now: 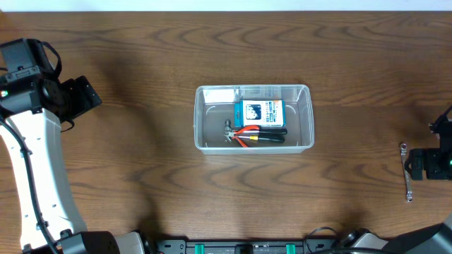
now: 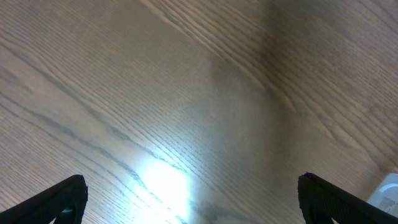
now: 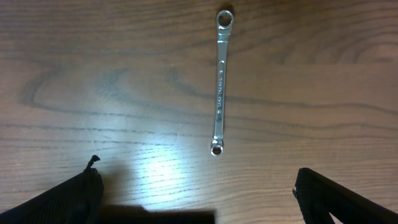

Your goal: Pack container

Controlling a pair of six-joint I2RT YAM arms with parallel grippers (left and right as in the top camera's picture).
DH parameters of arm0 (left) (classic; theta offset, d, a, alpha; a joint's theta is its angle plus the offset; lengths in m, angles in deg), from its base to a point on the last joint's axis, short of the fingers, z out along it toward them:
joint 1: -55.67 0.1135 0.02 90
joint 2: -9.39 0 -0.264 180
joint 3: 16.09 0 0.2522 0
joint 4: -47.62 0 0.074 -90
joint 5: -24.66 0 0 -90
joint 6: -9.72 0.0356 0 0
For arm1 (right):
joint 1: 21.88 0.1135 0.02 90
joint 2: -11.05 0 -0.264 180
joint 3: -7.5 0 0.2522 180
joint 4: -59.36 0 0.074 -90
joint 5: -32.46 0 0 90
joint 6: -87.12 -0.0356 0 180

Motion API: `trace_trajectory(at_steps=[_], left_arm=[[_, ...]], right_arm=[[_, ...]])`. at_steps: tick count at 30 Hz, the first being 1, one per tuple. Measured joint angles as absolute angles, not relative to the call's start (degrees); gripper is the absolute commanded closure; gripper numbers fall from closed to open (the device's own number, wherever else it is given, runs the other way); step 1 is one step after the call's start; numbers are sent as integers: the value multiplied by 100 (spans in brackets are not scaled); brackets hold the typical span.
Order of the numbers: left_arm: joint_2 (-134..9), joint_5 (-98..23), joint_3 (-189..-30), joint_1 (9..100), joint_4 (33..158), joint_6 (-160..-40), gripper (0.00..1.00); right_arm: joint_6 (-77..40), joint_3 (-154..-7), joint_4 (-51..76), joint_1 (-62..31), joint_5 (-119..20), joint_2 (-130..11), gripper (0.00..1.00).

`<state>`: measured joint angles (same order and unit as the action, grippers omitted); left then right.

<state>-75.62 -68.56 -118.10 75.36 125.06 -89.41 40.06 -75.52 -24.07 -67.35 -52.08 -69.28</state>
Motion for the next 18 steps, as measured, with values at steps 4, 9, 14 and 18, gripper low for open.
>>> trace_trajectory(at_steps=[4,9,14,18], left_arm=[[-7562,-6856,-11810,7536,12504,-8941,2],[-7562,-6856,-11810,7536,12506,-8941,2],[-7562,-6856,-11810,7536,12506,-8941,2],[-7562,-6856,-11810,7536,12506,-8941,2]], right_arm=[[3826,-7552,-2398,-6735,-5300,-7322,1],[3431,-7547,-2389,-6735,-5484,-8012,1],[3306,-7541,-2313,-6733,-5573,-8495,1],[3247,-7539,-2101,-6733,-5746,-8624,1]])
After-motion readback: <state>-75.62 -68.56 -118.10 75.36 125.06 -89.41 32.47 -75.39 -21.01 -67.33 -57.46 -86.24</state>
